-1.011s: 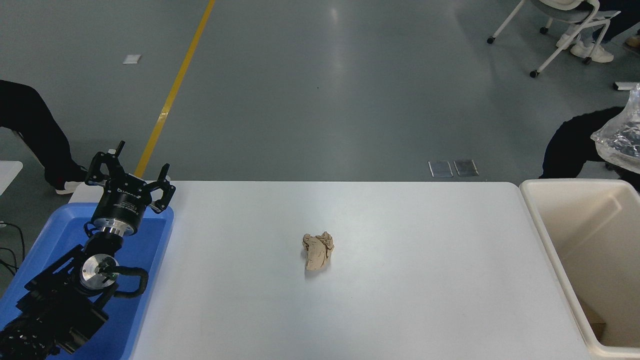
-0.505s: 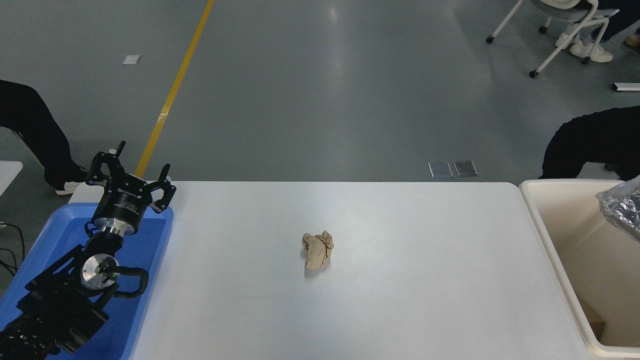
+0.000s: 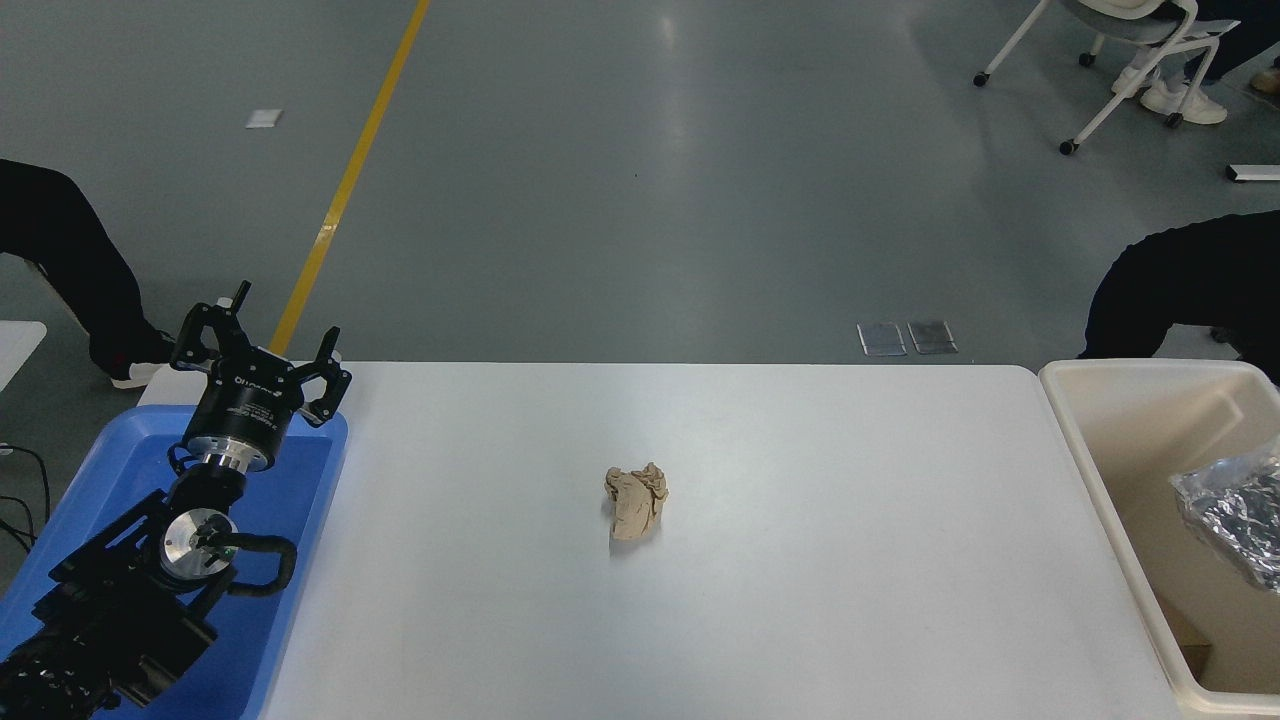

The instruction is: Pick up foil plate and place in dustbin

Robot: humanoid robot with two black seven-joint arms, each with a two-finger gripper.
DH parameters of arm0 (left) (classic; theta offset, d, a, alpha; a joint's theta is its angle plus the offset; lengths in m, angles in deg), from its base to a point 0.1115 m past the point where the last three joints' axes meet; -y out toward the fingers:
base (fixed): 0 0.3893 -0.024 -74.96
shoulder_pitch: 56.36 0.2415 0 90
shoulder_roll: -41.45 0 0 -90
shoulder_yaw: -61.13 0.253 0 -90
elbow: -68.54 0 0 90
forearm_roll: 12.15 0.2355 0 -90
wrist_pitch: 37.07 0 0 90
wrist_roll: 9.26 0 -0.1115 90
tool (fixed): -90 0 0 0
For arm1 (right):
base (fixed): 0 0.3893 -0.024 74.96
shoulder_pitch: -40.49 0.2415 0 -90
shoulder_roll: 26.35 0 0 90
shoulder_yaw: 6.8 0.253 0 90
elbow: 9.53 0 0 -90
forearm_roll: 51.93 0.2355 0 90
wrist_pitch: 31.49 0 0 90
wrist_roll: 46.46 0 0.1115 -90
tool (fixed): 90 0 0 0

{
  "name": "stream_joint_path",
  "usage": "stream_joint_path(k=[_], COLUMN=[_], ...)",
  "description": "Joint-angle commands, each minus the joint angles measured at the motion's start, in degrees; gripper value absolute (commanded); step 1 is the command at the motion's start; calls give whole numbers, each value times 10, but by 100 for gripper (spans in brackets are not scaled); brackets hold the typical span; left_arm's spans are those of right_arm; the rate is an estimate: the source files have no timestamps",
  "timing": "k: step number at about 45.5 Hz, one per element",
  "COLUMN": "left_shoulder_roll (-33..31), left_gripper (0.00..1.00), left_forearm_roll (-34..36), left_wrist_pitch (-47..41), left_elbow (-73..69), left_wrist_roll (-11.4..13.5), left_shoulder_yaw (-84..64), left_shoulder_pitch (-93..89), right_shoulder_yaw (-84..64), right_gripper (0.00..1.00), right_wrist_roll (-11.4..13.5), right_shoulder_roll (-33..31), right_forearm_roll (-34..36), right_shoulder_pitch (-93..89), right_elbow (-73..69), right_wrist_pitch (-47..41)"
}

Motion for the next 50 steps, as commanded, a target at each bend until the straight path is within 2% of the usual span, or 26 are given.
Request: stream_joint_path(k=[1,14,26,29,36,50], left_shoulder_roll=[0,0,0,0,0,0], left_gripper=[99,99,99,99,99,99], left_forearm_roll=[0,-1,0,-1,-1,-1], left_wrist_pitch=[0,0,1,1,1,1], left_elbow=[0,0,1,1,1,0], left_wrist_roll=[0,0,0,0,0,0], left_shoulder_yaw=[0,0,0,0,0,0], left_shoulder_pitch=[0,0,0,0,0,0], right_shoulder_yaw=[22,21,9,-4,-62,-137], right_gripper=[100,100,100,100,100,100], right_wrist_roll=[0,-1,-1,-1,0,4], right_shoulder_roll=[9,24,23,28,87,172], right_forearm_roll=[0,-9,-15,-39,-83,-85], right_shoulder_pitch=[-8,15,182,255,340,459], right_elbow=[3,-4,-34,-76,-92,-130], right_wrist_pitch=[16,14,6,-12,-43,-177])
